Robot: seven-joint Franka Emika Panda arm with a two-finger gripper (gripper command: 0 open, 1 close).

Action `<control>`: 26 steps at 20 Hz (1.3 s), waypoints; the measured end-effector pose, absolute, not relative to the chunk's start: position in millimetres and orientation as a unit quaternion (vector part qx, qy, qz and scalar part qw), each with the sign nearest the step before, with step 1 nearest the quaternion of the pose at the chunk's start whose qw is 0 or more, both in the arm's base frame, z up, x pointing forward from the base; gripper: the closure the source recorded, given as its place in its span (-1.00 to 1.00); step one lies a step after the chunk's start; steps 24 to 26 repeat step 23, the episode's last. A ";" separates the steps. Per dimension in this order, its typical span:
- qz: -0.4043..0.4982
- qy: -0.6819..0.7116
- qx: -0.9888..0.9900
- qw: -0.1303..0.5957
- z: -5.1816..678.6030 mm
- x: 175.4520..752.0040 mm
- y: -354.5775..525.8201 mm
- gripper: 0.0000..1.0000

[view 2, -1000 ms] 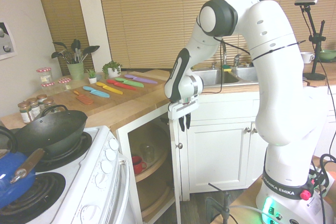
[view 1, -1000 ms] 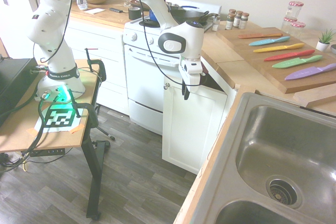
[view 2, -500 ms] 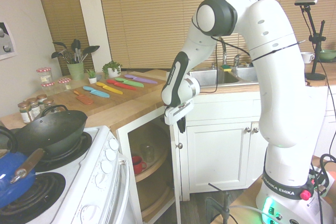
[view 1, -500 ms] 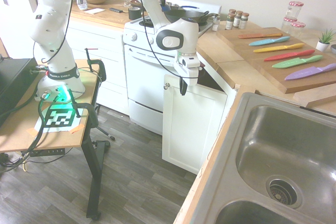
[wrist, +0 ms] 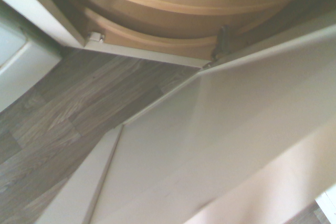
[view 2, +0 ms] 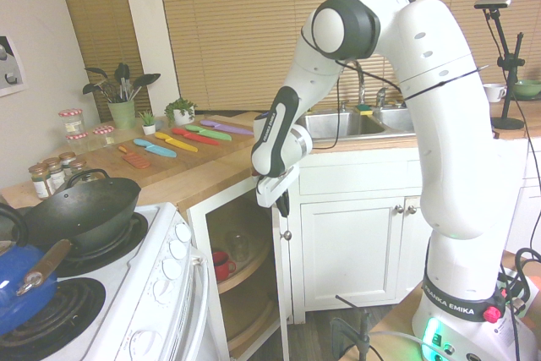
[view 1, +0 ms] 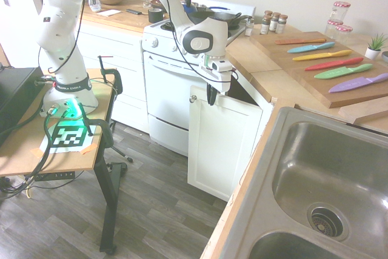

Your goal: Close the cabinet

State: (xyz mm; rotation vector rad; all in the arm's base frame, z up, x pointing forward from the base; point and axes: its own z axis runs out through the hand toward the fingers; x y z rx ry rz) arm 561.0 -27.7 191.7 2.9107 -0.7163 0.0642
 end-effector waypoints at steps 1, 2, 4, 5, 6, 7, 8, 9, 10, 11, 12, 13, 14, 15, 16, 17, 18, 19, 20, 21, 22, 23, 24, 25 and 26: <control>0.019 -0.234 0.969 0.072 190.7 565.3 -23.6 1.00; 0.018 -0.230 0.970 0.073 189.3 569.6 -18.7 1.00; 0.019 -0.218 0.973 0.074 187.5 580.1 -3.0 1.00; 0.021 -0.212 0.974 0.074 187.3 585.1 8.4 1.00; 0.023 -0.208 0.975 0.075 188.5 590.7 21.2 1.00; 0.025 -0.205 0.976 0.075 191.3 596.7 35.9 1.00; 0.029 -0.203 0.976 0.075 196.9 603.3 51.1 1.00; 0.032 -0.201 0.976 0.075 204.4 609.6 65.3 1.00; 0.036 -0.201 0.976 0.075 213.6 616.1 77.9 1.00; 0.040 -0.204 0.975 0.075 225.0 623.8 90.2 1.00; 0.042 -0.208 0.974 0.075 236.8 631.3 99.1 1.00; 0.043 -0.211 0.974 0.075 247.1 637.8 105.3 1.00; 0.045 -0.213 0.973 0.074 255.1 643.1 108.8 1.00; 0.046 -0.215 0.973 0.074 259.8 646.3 109.3 1.00; 0.046 -0.219 0.972 0.074 260.6 647.4 106.0 1.00; 0.043 -0.224 0.971 0.075 258.5 647.3 99.8 1.00; 0.040 -0.229 0.970 0.076 253.9 645.1 91.6 1.00; 0.037 -0.235 0.968 0.076 246.9 640.2 81.3 1.00; 0.035 -0.242 0.967 0.075 237.5 631.3 68.2 1.00; 0.034 -0.251 0.965 0.073 228.7 621.0 54.4 1.00; 0.035 -0.259 0.963 0.070 222.4 610.3 38.6 1.00; 0.037 -0.268 0.960 0.066 218.1 599.5 20.8 1.00; 0.037 -0.268 0.960 0.066 218.1 599.5 20.8 1.00; 0.037 -0.268 0.960 0.066 218.1 599.5 20.8 1.00; 0.037 -0.268 0.960 0.066 218.1 599.5 20.8 1.00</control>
